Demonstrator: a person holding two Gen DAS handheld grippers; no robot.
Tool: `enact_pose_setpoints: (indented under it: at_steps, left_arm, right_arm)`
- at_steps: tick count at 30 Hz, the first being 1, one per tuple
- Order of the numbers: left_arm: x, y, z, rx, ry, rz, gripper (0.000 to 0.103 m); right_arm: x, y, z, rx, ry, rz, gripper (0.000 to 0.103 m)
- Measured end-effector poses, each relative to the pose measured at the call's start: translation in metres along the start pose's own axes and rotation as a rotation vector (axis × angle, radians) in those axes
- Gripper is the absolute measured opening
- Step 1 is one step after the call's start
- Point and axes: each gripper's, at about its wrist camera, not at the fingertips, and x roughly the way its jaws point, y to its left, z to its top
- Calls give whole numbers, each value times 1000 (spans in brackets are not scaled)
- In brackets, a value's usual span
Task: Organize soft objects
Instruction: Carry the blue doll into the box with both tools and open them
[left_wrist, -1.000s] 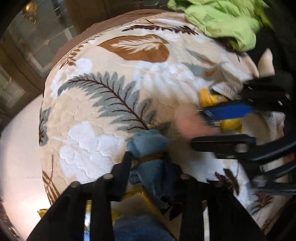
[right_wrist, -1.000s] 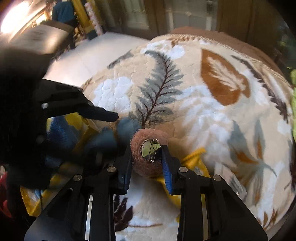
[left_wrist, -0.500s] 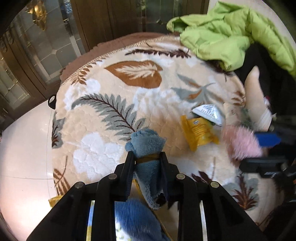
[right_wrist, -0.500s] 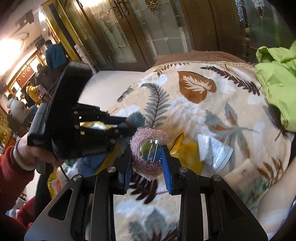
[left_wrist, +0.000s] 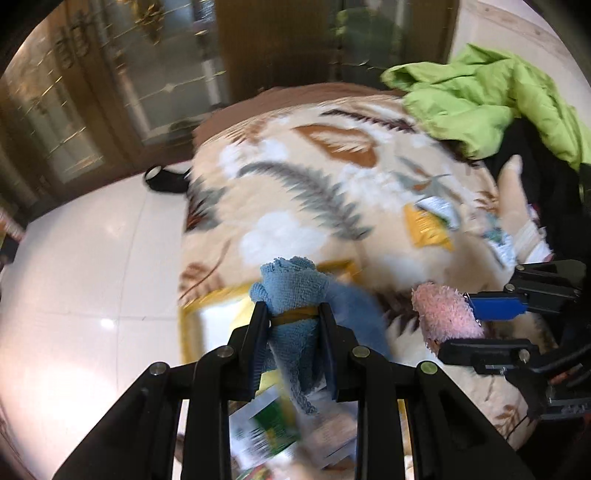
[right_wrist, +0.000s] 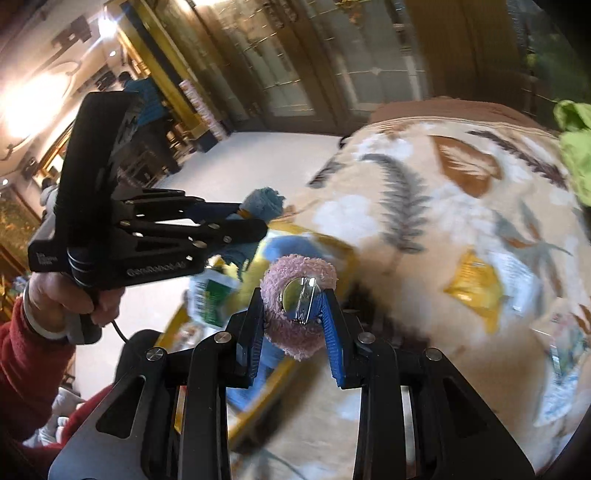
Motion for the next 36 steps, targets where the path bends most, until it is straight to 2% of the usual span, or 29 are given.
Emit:
enact_pose_setpoints:
  at_steps: [4,7,10,15,18,23,28,36]
  left_arm:
    - [14,26,-14,-54,30,34,26]
    - [28,40,-19,-78,49,76,26]
    - [45,50,-22,-92,75,66,26]
    - [63,58,-24,-94,95,62,29]
    - [64,58,-24,-90,80,62,30]
    - [56,62,-22,-111,37,89,57]
    - [36,64,-15,-131,-13,98,62]
    - [19,59,-16,-141,-33,80,62]
  right_arm:
    - [33,29,6,-29,43,19,29]
    - [64,44,10,-42,84,-10,29]
    - [94,50,11,-59,125,-80,29]
    - [120,49,4,-51,172,-112,31]
    - [122,49,2,-50,183,-101,33]
    - [108,54,1,-59,160,-85,33]
    - [93,51,-1,-17,124,-29,33]
    - [106,54,-3,-41,172,-70,33]
